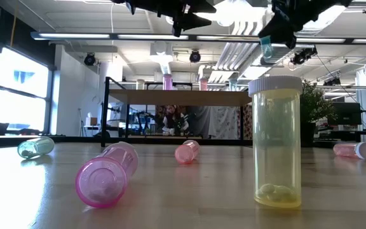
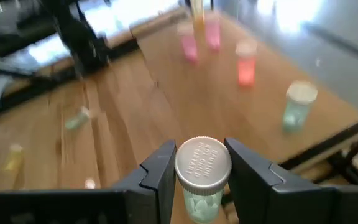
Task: Pick and place medicine bottles onto shelf by color
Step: Put the right blue pill bottle on the shelf aligned with other blue pill bottles
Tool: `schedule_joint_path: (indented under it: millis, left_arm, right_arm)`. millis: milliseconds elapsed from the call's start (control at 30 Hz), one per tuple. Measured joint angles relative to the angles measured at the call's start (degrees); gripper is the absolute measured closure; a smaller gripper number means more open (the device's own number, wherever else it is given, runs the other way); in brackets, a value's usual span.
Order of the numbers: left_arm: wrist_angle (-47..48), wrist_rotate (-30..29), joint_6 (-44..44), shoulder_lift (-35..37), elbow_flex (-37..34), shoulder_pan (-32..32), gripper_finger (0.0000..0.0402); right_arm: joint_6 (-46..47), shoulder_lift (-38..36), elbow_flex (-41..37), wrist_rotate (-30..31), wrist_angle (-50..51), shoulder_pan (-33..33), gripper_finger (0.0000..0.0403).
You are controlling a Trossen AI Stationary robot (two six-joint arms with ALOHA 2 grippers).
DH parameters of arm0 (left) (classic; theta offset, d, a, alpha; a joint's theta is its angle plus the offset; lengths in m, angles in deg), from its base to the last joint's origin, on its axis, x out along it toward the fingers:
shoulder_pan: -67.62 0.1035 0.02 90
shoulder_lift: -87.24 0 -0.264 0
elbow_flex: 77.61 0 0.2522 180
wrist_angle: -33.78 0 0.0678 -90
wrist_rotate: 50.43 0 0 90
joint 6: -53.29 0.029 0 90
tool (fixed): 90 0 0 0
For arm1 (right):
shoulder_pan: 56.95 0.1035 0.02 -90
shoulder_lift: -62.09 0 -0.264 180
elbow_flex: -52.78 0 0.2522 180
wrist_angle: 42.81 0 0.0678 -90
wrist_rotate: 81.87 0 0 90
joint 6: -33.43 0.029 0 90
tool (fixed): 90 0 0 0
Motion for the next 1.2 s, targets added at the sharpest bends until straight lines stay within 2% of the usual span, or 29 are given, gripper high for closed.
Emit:
schedule_joint_path:
  millis: [200, 333, 433, 767, 1000, 1200]
  left_arm:
    - [0.02, -0.14, 0.00, -0.02, 0.00, 0.00, 0.0181]
    - [0.00, -0.14, 0.00, -0.04, 0.00, 0.00, 0.0181]
    - [0.00, -0.14, 0.00, -0.04, 0.00, 0.00, 0.0181]
    - [0.02, -0.12, 0.00, -0.09, 0.00, 0.00, 0.0181]
    - [0.02, -0.12, 0.00, -0.09, 0.00, 0.00, 0.0181]
    - [0.00, -0.12, 0.02, -0.09, 0.00, 0.00, 0.0181]
  right_arm:
    - [3.89, -3.69, -10.98, -1.74, -21.07, 0.02, 0.0290]
    - [5.33, -2.20, -17.69, -1.44, -36.61, 0.01, 0.0290]
    - [4.97, 0.11, -19.59, -0.60, -43.09, 0.01, 0.0290]
    - [-1.97, 11.36, -16.31, 0.40, -39.99, 0.87, 0.0289]
    - [-6.82, 13.83, -16.27, 3.45, -39.10, 3.01, 0.0289]
    - [-12.03, 13.80, -16.23, 9.01, -36.68, 3.86, 0.0288]
